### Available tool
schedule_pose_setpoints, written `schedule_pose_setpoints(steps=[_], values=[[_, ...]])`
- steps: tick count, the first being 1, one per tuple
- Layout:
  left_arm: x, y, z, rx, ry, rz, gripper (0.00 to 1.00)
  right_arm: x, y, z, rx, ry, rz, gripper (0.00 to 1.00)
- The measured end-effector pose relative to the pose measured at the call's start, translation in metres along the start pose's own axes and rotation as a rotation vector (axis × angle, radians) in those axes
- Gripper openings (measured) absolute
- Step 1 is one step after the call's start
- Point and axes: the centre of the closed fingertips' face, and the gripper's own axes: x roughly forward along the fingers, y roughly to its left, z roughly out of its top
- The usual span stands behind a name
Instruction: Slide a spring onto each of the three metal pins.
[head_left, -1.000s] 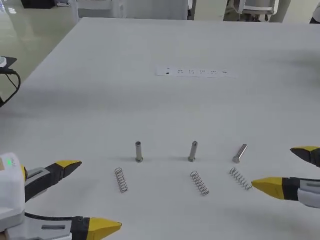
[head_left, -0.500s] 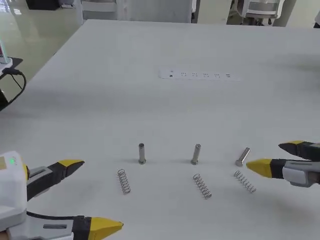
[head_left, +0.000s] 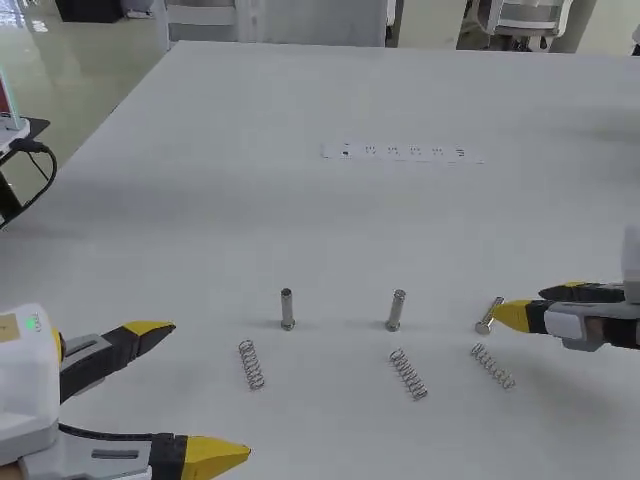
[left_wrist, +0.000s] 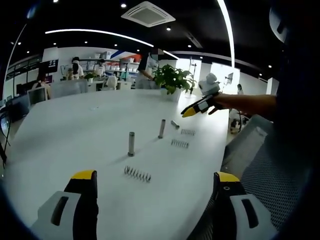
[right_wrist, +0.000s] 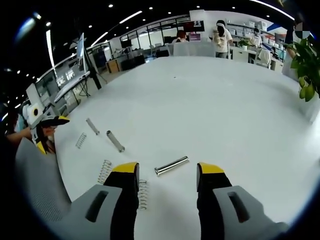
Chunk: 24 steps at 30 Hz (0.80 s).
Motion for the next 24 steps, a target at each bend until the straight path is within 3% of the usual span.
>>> schedule_pose_setpoints(steps=[9, 24], values=[[-0.001, 0.002, -0.001, -0.007, 0.000, -0.004, 0.91, 0.011, -0.010, -0.004, 0.059, 0.033, -0.051, 0.34], [-0.001, 0.003, -0.002, -0.011, 0.004, -0.007, 0.90, 0.028, -0.017, -0.008, 0.113, 0.099, -0.080, 0.25]])
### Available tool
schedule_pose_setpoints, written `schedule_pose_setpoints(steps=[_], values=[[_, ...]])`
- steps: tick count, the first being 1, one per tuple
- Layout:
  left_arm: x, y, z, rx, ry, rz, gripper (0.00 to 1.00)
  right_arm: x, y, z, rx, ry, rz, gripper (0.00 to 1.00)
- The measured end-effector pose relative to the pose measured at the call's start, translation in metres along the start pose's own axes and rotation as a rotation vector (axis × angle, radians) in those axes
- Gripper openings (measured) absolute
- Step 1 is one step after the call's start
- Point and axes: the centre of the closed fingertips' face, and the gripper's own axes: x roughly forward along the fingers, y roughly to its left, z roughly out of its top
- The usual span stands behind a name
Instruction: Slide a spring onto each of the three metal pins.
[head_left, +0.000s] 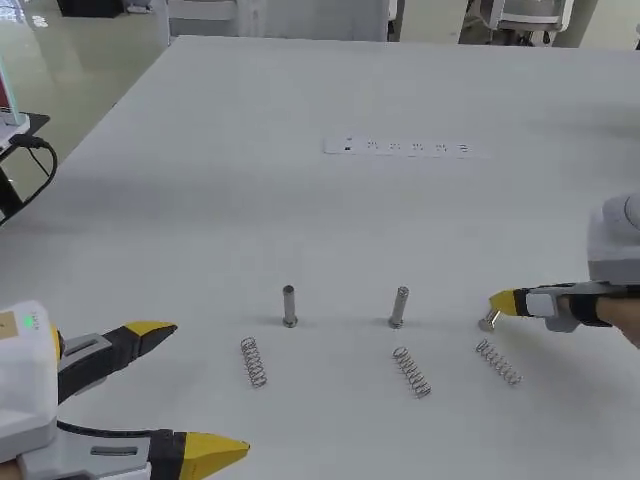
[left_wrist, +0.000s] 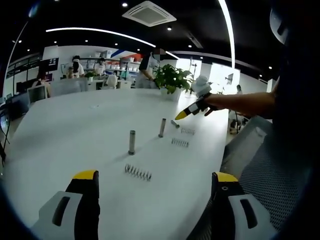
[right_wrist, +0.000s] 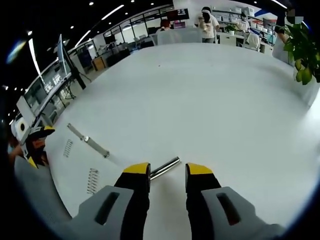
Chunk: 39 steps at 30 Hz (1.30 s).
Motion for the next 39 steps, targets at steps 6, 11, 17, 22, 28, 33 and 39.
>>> schedule_pose_setpoints(steps=[6, 11, 17, 22, 28, 33, 39], values=[[0.000, 0.000, 0.000, -0.001, -0.001, 0.000, 0.90, 0.004, -0.001, -0.003, 0.049, 0.018, 0.003, 0.23], [0.001, -0.001, -0.001, -0.002, 0.001, -0.003, 0.89, 0.008, 0.001, -0.004, 0.062, 0.037, 0.000, 0.22], [0.001, -0.001, 0.000, -0.001, -0.001, -0.006, 0.89, 0.010, -0.003, -0.004, 0.112, 0.067, -0.027, 0.18], [0.000, 0.000, -0.001, -0.005, -0.002, -0.005, 0.88, 0.013, -0.002, -0.003, 0.148, 0.092, -0.035, 0.16], [0.001, -0.002, -0.003, -0.006, 0.000, -0.009, 0.88, 0.014, 0.000, -0.003, 0.161, 0.136, -0.078, 0.13], [0.001, -0.002, -0.003, -0.006, -0.001, -0.008, 0.87, 0.022, -0.003, -0.003, 0.159, 0.177, -0.101, 0.12], [0.000, -0.001, -0.005, -0.011, 0.001, -0.005, 0.87, 0.030, -0.005, 0.001, 0.127, 0.203, -0.111, 0.12]])
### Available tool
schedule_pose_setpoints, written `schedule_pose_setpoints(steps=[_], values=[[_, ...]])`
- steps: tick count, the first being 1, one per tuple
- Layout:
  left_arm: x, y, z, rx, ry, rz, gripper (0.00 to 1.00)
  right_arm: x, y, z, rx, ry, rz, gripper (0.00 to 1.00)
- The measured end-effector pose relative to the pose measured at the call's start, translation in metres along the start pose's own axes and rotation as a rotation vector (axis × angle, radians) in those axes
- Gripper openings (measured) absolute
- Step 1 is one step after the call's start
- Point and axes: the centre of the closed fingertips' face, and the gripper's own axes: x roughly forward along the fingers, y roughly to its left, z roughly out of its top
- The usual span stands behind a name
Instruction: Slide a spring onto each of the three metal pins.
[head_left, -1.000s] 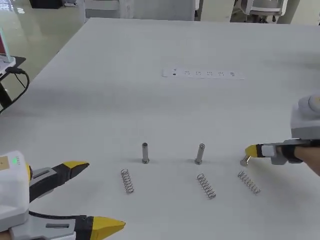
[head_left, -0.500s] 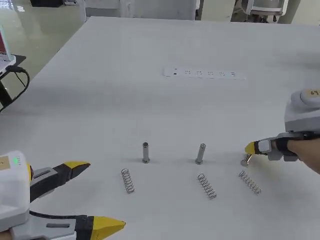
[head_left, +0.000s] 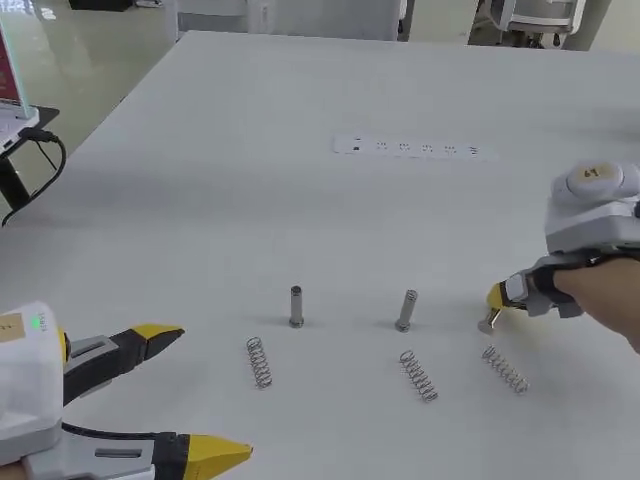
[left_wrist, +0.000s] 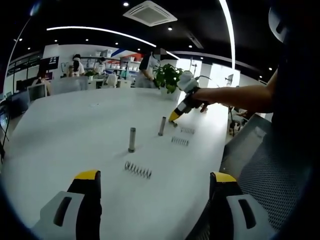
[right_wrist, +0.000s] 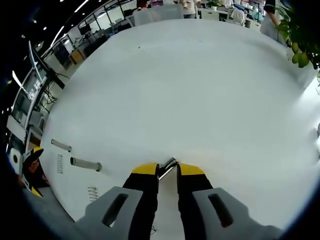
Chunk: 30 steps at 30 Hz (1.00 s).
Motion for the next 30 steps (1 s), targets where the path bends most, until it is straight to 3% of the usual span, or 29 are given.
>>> schedule_pose_setpoints(steps=[15, 30], values=[[-0.003, 0.003, -0.002, -0.016, -0.008, 0.010, 0.85, 0.012, 0.018, 0.003, -0.148, 0.057, 0.010, 0.09], [-0.008, 0.006, -0.002, -0.024, -0.022, 0.023, 0.84, 0.013, 0.025, 0.002, -0.291, 0.180, -0.017, 0.07]])
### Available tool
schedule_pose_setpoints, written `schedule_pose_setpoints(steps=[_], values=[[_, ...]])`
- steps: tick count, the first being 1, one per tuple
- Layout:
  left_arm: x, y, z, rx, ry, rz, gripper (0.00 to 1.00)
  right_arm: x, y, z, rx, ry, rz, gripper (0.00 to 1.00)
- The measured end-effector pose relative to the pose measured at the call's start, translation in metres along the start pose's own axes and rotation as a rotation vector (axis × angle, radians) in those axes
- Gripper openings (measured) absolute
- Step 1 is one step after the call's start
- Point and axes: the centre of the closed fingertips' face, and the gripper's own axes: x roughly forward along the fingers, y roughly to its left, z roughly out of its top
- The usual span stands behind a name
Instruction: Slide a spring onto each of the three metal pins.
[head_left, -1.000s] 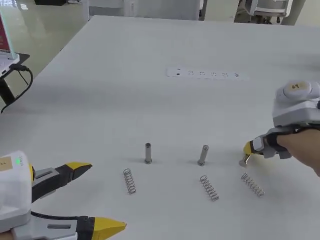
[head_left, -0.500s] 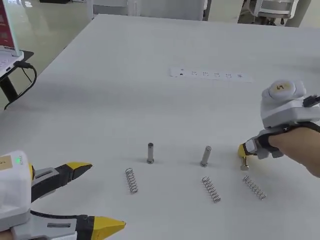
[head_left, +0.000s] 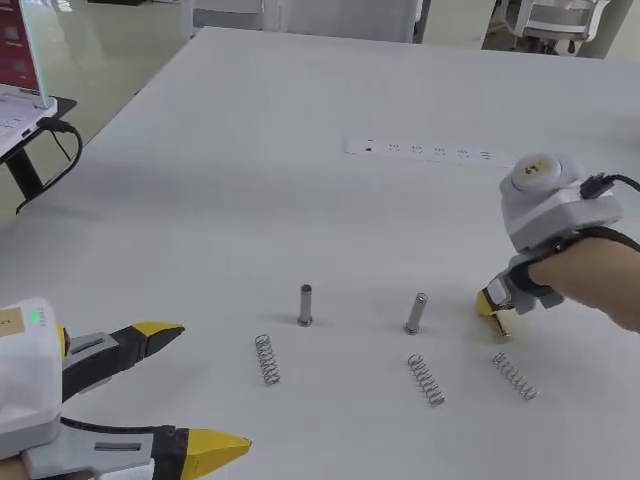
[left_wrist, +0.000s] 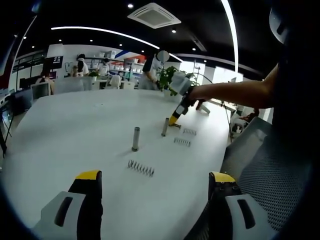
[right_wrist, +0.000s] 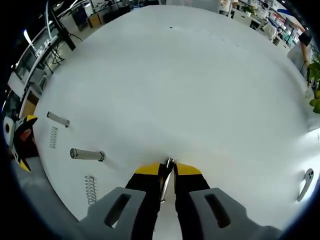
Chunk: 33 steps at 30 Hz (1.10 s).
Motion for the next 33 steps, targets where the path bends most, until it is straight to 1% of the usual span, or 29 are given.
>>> schedule_pose_setpoints(steps=[3, 7, 9, 13, 17, 19, 24, 28, 30, 32, 33], values=[[-0.0007, 0.0001, 0.0000, 0.002, 0.000, 0.002, 0.84, -0.0004, 0.0005, -0.0006, -0.018, 0.022, -0.003, 0.06], [-0.0020, 0.0010, 0.0008, 0.001, -0.006, 0.007, 0.84, -0.0014, 0.0021, -0.0030, -0.077, 0.050, -0.006, 0.06], [-0.0028, 0.0015, 0.0009, 0.000, -0.008, 0.009, 0.84, -0.0008, 0.0023, -0.0023, -0.077, 0.060, -0.013, 0.06], [-0.0030, 0.0012, -0.0002, 0.001, -0.005, 0.009, 0.83, -0.0016, 0.0038, -0.0034, -0.130, 0.108, -0.034, 0.06], [-0.0035, 0.0005, 0.0000, 0.001, -0.006, 0.009, 0.83, 0.0005, 0.0034, -0.0018, -0.150, 0.144, -0.044, 0.06], [-0.0041, 0.0009, 0.0003, 0.000, -0.008, 0.009, 0.83, 0.0000, 0.0037, -0.0024, -0.172, 0.163, -0.053, 0.06], [-0.0049, 0.0002, 0.0008, 0.003, -0.007, 0.010, 0.83, 0.0037, 0.0013, 0.0004, -0.187, 0.208, -0.051, 0.06], [-0.0057, 0.0003, 0.0011, 0.007, -0.007, 0.011, 0.83, -0.0002, 0.0007, -0.0027, -0.183, 0.217, -0.048, 0.05], [-0.0071, 0.0011, 0.0019, 0.005, -0.011, 0.014, 0.83, -0.0007, -0.0004, -0.0025, -0.175, 0.202, -0.039, 0.05], [-0.0081, 0.0018, 0.0018, 0.004, -0.011, 0.017, 0.83, -0.0014, -0.0011, -0.0005, -0.149, 0.159, -0.029, 0.05], [-0.0083, 0.0022, 0.0015, 0.005, -0.010, 0.017, 0.82, -0.0027, -0.0021, -0.0014, -0.142, 0.158, -0.028, 0.05]])
